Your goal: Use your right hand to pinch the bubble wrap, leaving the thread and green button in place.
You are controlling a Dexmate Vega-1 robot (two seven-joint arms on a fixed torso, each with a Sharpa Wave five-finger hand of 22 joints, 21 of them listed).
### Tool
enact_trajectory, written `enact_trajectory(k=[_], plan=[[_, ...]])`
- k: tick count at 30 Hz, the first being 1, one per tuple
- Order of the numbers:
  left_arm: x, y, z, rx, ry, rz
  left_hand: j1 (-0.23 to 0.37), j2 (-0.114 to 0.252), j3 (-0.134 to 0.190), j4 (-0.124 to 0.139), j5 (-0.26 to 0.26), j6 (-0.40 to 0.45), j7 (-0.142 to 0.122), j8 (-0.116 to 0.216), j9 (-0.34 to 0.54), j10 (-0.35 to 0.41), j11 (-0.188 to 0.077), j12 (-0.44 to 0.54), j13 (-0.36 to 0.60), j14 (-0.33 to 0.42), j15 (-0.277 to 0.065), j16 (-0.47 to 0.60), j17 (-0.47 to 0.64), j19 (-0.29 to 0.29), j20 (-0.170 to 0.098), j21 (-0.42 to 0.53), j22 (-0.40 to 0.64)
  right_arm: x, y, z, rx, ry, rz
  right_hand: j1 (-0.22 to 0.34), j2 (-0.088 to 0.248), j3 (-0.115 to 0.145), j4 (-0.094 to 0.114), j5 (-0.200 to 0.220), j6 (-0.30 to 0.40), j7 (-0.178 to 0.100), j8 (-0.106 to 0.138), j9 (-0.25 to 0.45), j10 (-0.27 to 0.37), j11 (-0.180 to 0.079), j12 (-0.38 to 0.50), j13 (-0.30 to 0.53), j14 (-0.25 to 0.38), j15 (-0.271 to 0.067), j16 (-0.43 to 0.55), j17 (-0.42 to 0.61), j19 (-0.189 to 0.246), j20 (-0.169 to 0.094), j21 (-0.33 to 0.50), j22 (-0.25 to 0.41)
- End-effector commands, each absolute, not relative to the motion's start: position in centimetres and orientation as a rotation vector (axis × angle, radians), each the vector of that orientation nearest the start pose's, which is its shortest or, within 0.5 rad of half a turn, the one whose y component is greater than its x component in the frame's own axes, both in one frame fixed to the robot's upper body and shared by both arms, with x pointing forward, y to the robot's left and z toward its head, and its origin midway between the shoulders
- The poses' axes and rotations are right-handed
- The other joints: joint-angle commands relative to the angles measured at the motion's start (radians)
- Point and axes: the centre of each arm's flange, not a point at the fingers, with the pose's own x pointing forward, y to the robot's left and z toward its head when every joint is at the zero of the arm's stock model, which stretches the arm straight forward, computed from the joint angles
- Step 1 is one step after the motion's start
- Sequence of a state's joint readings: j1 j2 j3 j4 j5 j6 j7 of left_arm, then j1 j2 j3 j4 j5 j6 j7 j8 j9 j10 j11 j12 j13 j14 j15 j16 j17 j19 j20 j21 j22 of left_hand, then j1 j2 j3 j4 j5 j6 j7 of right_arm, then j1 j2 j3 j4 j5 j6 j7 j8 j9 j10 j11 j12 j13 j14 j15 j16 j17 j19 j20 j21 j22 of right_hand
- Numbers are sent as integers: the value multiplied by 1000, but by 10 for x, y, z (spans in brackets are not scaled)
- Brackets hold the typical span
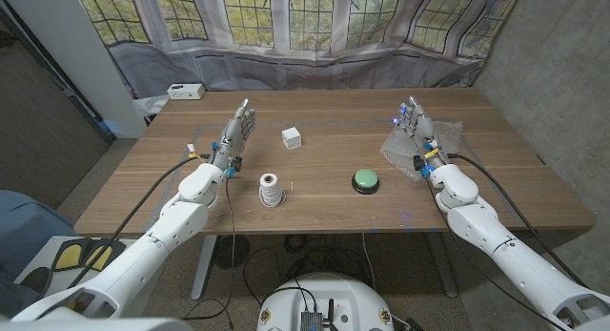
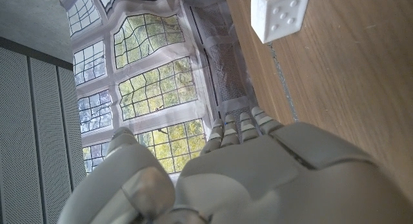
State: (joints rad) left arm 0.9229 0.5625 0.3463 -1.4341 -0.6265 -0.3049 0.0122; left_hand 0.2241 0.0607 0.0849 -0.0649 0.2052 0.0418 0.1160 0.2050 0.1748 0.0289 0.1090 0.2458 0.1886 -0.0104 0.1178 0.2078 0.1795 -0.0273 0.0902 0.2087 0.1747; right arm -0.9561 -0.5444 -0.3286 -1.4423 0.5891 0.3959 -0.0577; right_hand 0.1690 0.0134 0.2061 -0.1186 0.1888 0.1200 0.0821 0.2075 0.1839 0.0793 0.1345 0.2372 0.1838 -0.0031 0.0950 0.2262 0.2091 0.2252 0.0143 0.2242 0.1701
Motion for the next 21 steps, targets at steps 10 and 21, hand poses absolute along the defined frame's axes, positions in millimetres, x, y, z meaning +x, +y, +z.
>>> enact_trajectory(k=[10, 21], plan=[[610, 283, -29, 19, -662, -192, 20, -1, 7, -9, -1, 46, 5, 12, 3, 44, 10, 11, 5, 40, 6, 9, 1, 34, 18, 11, 3, 594, -300, -15, -21, -780, 153, 11, -1, -1, -7, 0, 24, -1, 7, 3, 14, 2, 3, 5, 11, 2, 10, 1, 11, -2, -3, 4], [596, 294, -21, 76, -682, -188, 23, 1, 7, -12, -2, 49, 8, 7, 3, 50, 14, 8, 5, 48, 7, 6, 2, 51, 21, 13, 3, 582, -305, -16, -42, -828, 101, 9, 1, -3, -7, -2, 50, 0, 10, 4, 33, 0, 2, 8, 54, -4, 24, 7, 67, -1, 11, 6]])
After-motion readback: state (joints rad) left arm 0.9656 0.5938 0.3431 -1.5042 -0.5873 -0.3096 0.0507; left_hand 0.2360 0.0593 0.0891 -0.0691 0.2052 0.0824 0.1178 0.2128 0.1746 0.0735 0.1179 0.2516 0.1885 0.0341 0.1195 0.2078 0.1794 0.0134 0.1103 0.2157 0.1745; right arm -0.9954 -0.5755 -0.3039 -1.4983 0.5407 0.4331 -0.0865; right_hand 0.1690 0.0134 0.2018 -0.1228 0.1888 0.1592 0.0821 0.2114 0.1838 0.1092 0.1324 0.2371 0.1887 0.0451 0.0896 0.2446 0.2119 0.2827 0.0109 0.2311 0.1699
